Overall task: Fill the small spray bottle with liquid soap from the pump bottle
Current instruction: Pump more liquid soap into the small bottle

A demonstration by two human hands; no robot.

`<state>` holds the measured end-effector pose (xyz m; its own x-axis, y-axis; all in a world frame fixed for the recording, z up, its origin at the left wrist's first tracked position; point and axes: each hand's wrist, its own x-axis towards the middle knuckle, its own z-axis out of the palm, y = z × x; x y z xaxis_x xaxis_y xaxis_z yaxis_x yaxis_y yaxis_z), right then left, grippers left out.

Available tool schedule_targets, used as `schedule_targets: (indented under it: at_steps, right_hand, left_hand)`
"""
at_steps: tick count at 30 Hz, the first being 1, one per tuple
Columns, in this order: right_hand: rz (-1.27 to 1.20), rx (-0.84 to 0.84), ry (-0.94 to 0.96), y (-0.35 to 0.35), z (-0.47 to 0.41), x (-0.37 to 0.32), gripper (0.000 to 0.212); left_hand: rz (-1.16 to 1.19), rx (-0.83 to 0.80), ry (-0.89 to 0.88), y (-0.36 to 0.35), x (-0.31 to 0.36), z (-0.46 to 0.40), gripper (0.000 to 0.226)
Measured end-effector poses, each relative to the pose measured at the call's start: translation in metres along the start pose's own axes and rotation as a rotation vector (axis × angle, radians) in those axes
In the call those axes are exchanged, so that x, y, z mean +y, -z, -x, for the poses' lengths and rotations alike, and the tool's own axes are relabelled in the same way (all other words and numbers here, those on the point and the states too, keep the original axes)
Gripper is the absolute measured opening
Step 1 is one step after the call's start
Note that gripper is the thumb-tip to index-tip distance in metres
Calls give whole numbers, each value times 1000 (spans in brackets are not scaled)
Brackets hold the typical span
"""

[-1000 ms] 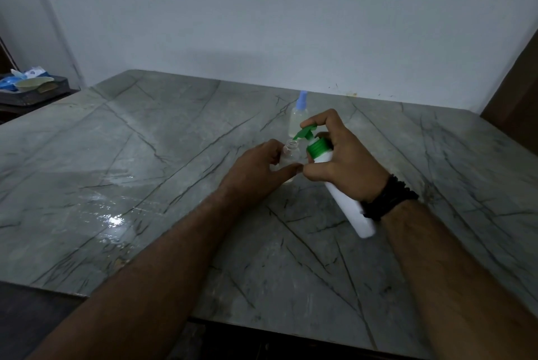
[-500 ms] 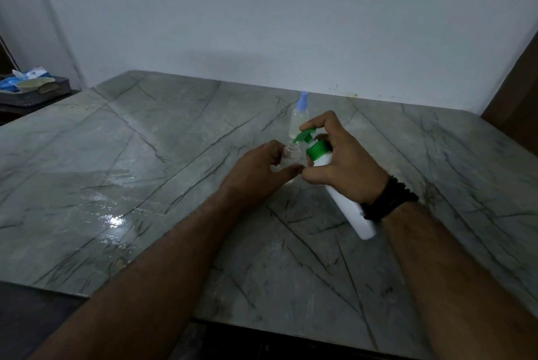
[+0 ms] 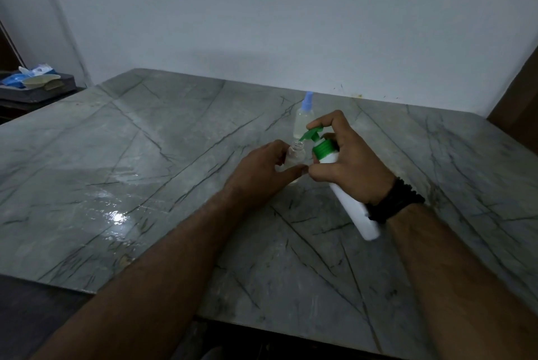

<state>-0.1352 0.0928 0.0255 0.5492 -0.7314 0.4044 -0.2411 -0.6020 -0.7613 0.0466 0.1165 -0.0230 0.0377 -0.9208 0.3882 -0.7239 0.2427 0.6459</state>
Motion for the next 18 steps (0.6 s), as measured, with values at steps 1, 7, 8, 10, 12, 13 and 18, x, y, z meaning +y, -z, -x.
schedule_targets:
  at_steps: [1,7,8,10,12,13,18]
  right_hand:
    - [1,3,-1,0,0,0,67]
    - [-9,-7,-5,0,0,-1,67]
    - [-10,-12,-6,0,0,-1,66]
    - [-17,-13,-3,1,1,0,64]
    - [-18,-10,0,2,1,0,64]
    - [-15,-8,3,2,1,1,64]
    - [-7,8,19,-1,2,0,68]
  left_hand:
    - [-2,-2,1,0,0,0,39]
    - [-11,-10,5,0,0,-1,39]
    - [-9,-9,5,0,0,-1,39]
    - [-7,-8,9,0,1,0,41]
    - [-9,-10,14,0,1,-1,43]
    - [-11,-9,16,0,1,-1,44]
    - [-18,-11,22,-1,-1,-1,41]
